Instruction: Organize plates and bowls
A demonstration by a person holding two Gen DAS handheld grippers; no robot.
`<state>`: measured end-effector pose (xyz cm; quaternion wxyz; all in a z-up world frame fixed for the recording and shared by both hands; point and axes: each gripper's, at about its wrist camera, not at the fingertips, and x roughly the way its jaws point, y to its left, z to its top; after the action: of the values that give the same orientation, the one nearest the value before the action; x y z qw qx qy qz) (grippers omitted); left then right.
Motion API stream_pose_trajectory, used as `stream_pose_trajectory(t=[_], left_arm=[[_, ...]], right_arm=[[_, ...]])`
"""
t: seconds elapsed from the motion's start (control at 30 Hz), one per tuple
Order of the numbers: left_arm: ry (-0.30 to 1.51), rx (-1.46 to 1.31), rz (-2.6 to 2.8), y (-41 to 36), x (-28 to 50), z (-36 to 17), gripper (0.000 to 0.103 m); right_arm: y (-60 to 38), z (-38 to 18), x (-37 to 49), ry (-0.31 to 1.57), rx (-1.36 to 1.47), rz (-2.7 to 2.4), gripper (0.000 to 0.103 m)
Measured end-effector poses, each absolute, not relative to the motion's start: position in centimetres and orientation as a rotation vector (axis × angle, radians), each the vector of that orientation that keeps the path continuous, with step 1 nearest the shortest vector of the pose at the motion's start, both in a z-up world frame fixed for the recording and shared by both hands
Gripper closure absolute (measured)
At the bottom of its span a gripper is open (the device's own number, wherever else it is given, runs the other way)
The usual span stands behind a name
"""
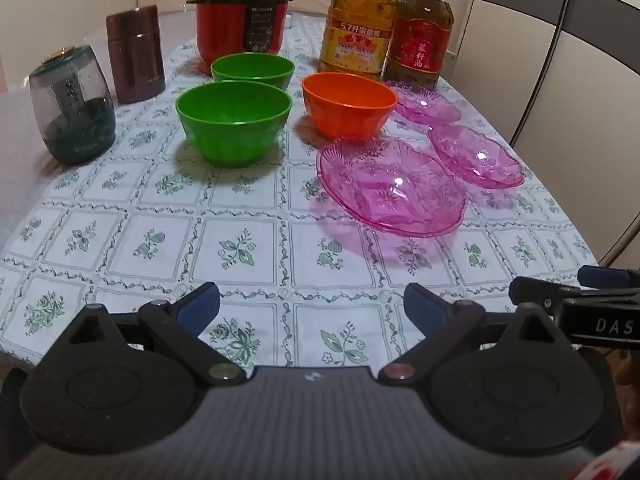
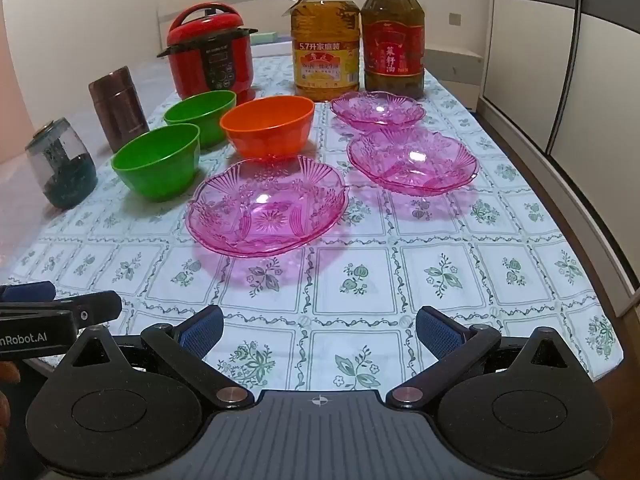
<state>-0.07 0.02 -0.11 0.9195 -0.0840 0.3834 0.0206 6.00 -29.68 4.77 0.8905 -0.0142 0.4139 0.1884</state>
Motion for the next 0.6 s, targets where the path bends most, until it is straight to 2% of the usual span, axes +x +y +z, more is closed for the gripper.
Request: stream_pose_trajectory(t=[0.6], left_arm=[[0.806,-0.169,0.056,0.10,0.23,-0.21,0.008]], right_arm=[[-29.80,4.81,6.07,0.870,-0.021,0.380,0.001]])
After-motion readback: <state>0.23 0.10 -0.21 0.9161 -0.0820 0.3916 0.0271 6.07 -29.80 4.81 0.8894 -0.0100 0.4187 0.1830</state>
